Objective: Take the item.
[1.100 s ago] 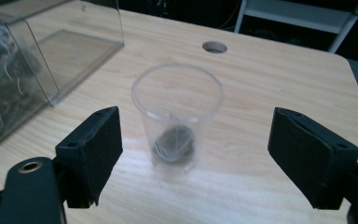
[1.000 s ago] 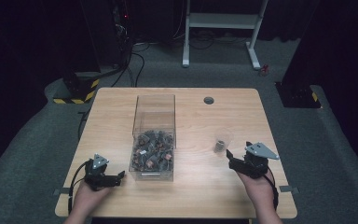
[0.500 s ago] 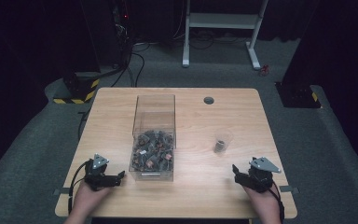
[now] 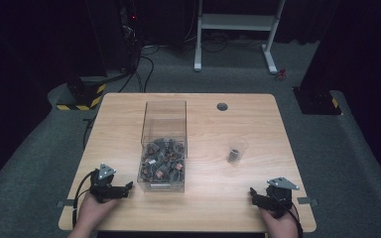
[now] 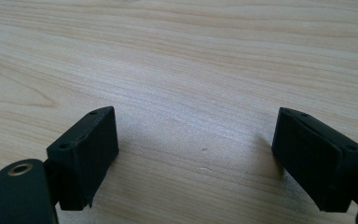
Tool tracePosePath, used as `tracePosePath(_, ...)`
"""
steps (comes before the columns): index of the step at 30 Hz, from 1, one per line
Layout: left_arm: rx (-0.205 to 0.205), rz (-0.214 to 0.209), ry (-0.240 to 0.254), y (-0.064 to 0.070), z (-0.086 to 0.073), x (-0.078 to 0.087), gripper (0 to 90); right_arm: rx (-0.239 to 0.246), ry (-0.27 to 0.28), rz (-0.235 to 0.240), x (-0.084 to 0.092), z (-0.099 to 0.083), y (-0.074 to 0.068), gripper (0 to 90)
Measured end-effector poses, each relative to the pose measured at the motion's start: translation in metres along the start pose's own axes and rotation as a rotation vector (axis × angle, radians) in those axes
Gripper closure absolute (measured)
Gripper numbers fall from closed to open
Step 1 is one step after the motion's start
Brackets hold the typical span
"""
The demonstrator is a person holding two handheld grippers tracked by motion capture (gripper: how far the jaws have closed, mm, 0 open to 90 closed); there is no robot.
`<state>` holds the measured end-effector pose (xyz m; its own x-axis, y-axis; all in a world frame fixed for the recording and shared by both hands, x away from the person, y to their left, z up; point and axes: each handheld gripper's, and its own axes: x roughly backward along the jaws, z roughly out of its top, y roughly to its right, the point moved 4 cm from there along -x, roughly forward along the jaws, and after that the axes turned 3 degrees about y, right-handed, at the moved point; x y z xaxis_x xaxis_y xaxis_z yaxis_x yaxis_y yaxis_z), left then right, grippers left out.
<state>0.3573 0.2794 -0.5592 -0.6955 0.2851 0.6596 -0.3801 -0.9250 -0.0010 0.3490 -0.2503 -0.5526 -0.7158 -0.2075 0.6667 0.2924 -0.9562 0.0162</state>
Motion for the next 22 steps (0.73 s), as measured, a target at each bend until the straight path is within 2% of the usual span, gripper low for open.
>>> tracePosePath(9,0.003,0.009,0.002,0.0007,-0.0001,0.0002,2.5,-0.008,-0.004,0.009,-0.0018,0.0017,-0.0007,14.1)
tracePosePath(16,0.006,0.011,-0.002,0.0009,0.0001,0.0003,2.5,0.017,0.001,0.018,-0.0055,0.0049,0.0004,14.2)
tracePosePath(22,0.006,0.011,-0.002,0.0010,0.0001,0.0003,2.5,0.010,0.000,0.018,-0.0062,0.0056,-0.0004,14.2)
